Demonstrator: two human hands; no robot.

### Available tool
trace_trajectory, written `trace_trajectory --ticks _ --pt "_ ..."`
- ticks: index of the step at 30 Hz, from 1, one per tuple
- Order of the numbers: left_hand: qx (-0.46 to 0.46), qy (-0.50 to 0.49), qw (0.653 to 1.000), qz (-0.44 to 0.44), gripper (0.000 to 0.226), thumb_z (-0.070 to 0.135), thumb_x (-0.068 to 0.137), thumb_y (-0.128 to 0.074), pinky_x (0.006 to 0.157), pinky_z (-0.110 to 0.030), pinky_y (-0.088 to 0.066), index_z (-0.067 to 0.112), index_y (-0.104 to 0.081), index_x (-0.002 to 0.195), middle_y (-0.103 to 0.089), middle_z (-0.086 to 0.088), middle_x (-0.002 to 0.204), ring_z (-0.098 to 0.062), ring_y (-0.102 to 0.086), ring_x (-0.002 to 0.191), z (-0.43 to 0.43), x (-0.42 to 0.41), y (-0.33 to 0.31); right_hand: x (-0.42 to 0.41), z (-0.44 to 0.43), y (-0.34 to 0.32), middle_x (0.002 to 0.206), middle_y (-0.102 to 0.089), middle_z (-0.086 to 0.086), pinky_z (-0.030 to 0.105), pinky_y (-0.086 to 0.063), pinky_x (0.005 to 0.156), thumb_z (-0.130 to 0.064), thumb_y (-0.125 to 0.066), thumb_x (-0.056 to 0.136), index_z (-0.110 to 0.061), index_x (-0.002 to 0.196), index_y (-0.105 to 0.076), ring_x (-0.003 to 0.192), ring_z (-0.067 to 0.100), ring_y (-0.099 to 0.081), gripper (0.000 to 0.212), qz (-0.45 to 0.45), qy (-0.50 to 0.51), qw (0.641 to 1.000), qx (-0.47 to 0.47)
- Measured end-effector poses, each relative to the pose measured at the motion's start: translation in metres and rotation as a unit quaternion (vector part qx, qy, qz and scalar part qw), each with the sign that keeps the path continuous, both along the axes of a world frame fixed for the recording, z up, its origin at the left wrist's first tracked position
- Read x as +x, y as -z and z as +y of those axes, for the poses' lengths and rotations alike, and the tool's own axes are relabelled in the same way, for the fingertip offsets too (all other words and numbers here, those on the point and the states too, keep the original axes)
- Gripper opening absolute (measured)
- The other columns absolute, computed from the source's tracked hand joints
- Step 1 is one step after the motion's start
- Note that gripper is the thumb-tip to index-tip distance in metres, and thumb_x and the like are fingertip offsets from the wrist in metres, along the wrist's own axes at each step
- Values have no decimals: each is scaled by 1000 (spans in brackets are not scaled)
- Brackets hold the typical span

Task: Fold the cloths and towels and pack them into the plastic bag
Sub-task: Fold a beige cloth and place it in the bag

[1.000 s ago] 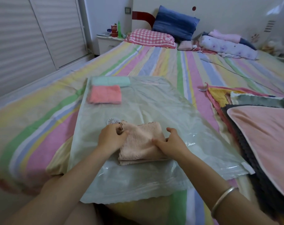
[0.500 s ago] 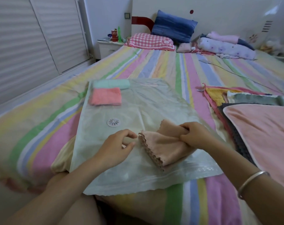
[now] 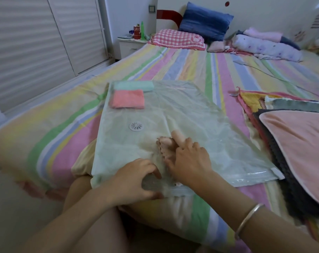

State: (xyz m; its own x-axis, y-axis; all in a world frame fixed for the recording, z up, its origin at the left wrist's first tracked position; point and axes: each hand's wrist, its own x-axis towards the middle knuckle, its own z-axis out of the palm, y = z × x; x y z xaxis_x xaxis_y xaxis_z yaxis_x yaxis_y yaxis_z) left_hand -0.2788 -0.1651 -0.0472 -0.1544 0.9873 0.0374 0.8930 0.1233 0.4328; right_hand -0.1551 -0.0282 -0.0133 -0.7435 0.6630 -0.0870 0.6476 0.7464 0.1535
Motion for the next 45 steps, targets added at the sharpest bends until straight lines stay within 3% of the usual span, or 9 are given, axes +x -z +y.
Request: trace_trajectory --ticks 4,13,17,20,25,29,34,40,45 --pt "-34 20 997 59 68 79 59 -54 86 -24 -42 35 -57 110 -49 19 106 -2 -44 99 2 2 -1 -9 -5 11 129 -45 18 50 -49 77 -90 -25 72 -6 133 -41 108 38 -49 105 2 67 998 1" --pt "-14 11 999 35 39 57 74 -46 79 -30 -51 32 -73 88 -69 18 104 -2 -61 94 -2 6 -12 -8 7 12 121 -46 12 44 -53 74 -29 -51 92 -8 131 -42 106 34 -52 46 21 40 999 -11" --pt "6 -28 995 92 23 38 86 -55 76 -32 -53 31 -74 96 -71 15 97 -7 -63 91 2 20 -18 11 28 -3 107 -58 8 34 -43 68 -37 -50 92 -18 109 -55 94 33 -61 26 161 64 981 -89" --pt "6 -81 991 105 11 36 86 -63 77 -29 -52 32 -72 89 -71 15 91 -8 -64 88 7 26 -24 33 39 -20 78 -64 6 41 -54 68 -21 -57 84 -17 76 -55 78 32 -64 9 336 101 897 -269" --pt "-53 -122 975 -176 14 38 72 -82 73 -25 -54 26 -75 69 -72 11 72 -3 -66 72 14 13 -37 72 23 -37 74 -52 -9 28 -39 52 -6 -53 74 -23 73 -46 59 8 -47 18 533 -32 829 -168" --pt "-50 -163 933 -317 18 32 82 -74 59 -16 -44 17 -74 71 -69 6 65 4 -58 59 18 8 -53 96 -1 -25 118 -51 1 30 -43 65 -9 -56 80 -17 108 -53 88 21 -54 29 508 -212 830 88" --pt "65 -182 900 -391 18 26 87 -69 60 -19 -42 11 -70 78 -73 3 77 0 -59 64 22 9 -65 100 -2 25 127 -60 8 33 -46 78 -15 -59 90 -12 115 -65 107 26 -59 26 327 -351 867 138" --pt "162 -138 911 -354 25 33 80 -72 58 -17 -46 8 -73 80 -73 -11 82 -18 -63 72 14 20 -73 75 1 37 97 -54 2 32 -36 50 -24 -61 81 -21 112 -60 74 28 -60 31 244 -108 964 7" --pt "215 -220 897 -316 30 32 97 -53 63 -29 -51 11 -70 84 -73 -2 84 -11 -66 75 -5 -4 -74 23 4 6 70 -57 2 23 -41 52 -23 -54 90 -14 74 -61 61 22 -58 20 301 37 919 -251"
